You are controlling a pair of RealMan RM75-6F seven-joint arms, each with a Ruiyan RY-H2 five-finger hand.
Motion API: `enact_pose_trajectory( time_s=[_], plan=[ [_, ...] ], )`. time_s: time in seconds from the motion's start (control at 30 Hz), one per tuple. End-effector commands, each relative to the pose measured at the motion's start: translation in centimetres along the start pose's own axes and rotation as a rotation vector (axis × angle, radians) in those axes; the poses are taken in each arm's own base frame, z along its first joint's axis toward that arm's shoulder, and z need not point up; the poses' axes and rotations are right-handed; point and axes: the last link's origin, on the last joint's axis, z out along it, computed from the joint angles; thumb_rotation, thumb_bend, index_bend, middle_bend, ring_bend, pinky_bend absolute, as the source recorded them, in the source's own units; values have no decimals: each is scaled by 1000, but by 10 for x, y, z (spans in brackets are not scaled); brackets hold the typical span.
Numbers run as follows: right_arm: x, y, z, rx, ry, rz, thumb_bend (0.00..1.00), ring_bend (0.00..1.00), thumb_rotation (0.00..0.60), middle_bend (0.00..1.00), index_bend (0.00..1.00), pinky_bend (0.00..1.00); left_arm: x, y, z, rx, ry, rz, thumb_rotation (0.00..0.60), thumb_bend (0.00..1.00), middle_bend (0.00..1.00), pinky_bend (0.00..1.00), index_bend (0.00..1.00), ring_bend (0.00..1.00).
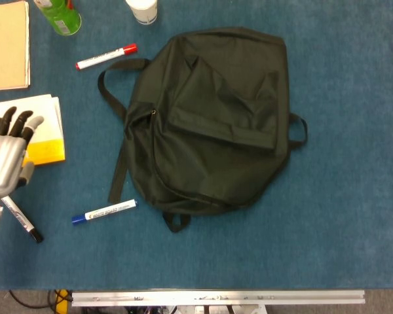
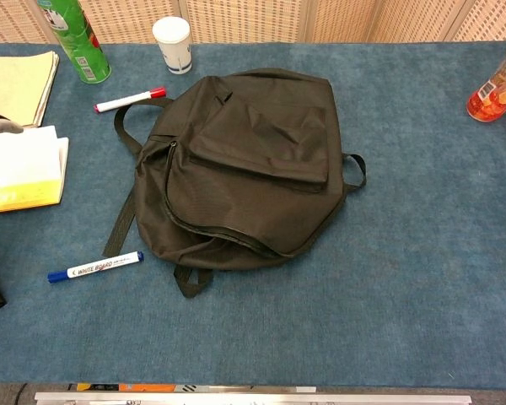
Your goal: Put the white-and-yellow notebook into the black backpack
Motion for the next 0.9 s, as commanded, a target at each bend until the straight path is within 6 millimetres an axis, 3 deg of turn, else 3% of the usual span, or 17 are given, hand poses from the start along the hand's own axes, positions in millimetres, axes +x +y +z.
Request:
enact_pose_trajectory(
  time_s=[0.03, 0.53, 0.9],
  plan=[
    [1, 2, -3, -7, 1, 6, 41, 304, 600, 433, 414, 434, -9, 11, 12, -4, -46, -3, 600, 311, 108, 162, 113, 41],
    [-2, 4, -7, -12, -2, 29, 40, 304, 600, 433, 414, 435, -40, 0, 38, 119, -164, 24, 600, 279, 80, 162, 38, 38],
    [-2, 5, -11, -14, 1, 32, 40, 304, 600, 433, 414, 434, -53, -7, 45, 157, -213, 23, 600, 279, 67, 162, 28, 38]
  ],
)
